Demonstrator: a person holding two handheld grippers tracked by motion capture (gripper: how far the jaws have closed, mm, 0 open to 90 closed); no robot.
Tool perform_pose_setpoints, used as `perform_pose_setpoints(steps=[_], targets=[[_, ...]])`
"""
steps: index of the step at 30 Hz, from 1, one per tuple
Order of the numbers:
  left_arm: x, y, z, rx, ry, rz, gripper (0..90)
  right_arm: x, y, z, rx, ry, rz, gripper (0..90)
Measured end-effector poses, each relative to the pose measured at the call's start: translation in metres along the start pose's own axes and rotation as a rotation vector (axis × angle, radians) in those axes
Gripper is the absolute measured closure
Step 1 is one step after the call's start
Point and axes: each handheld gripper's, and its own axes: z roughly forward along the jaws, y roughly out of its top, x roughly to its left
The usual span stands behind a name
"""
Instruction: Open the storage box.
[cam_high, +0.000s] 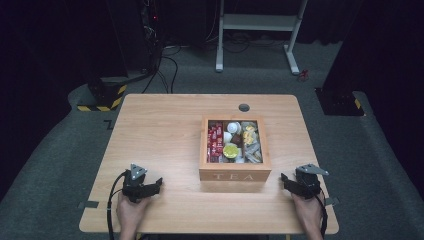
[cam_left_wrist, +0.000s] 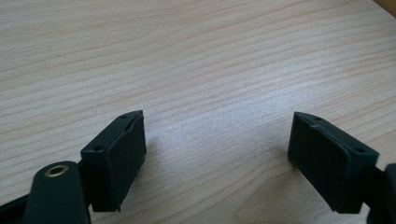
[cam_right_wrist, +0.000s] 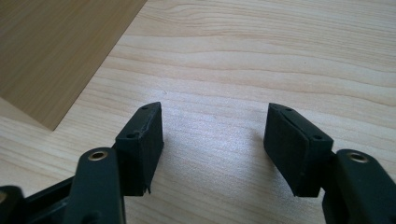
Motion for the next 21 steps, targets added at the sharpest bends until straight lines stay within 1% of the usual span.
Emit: perform_pose_setpoints(steps=[2, 4, 6, 9, 11, 12, 13, 15, 18, 21], targets=[[0.000, 0.000, 0.000, -0.001, 0.001, -0.001, 19.5, 0.001, 0.000, 0.000, -0.001, 0.010, -0.011, 38.6], [0.000, 0.000, 0.000, 0.000, 0.001, -0.001, 19.5, 0.002, 0.000, -0.001, -0.002, 0.037, -0.017, 38.2], [0.000, 0.000, 0.000, -0.001, 0.001, -0.002, 19.6, 0.003, 0.000, -0.002, -0.005, 0.054, -0.025, 37.9], [0.000, 0.000, 0.000, -0.001, 0.001, -0.002, 19.6, 0.006, -0.001, -0.005, -0.013, 0.081, -0.021, 37.7], [0.000, 0.000, 0.000, -0.001, 0.001, -0.002, 19.6, 0.008, -0.002, -0.006, -0.011, 0.088, -0.025, 37.6], [0.000, 0.000, 0.000, -0.001, 0.001, -0.002, 19.7, 0.009, -0.003, -0.006, -0.008, 0.094, -0.035, 36.6], [0.000, 0.000, 0.000, -0.001, 0.001, -0.002, 19.7, 0.011, -0.003, -0.007, -0.007, 0.089, -0.040, 36.4], [0.000, 0.000, 0.000, -0.001, 0.001, -0.002, 19.7, 0.014, -0.003, -0.008, -0.009, 0.100, -0.062, 38.2], [0.000, 0.000, 0.000, 0.001, -0.002, -0.002, 19.7, 0.019, -0.004, -0.012, -0.023, 0.120, -0.059, 43.3], [0.001, 0.000, 0.000, 0.000, -0.003, -0.003, 19.7, 0.022, -0.005, -0.015, -0.040, 0.134, -0.073, 46.6]])
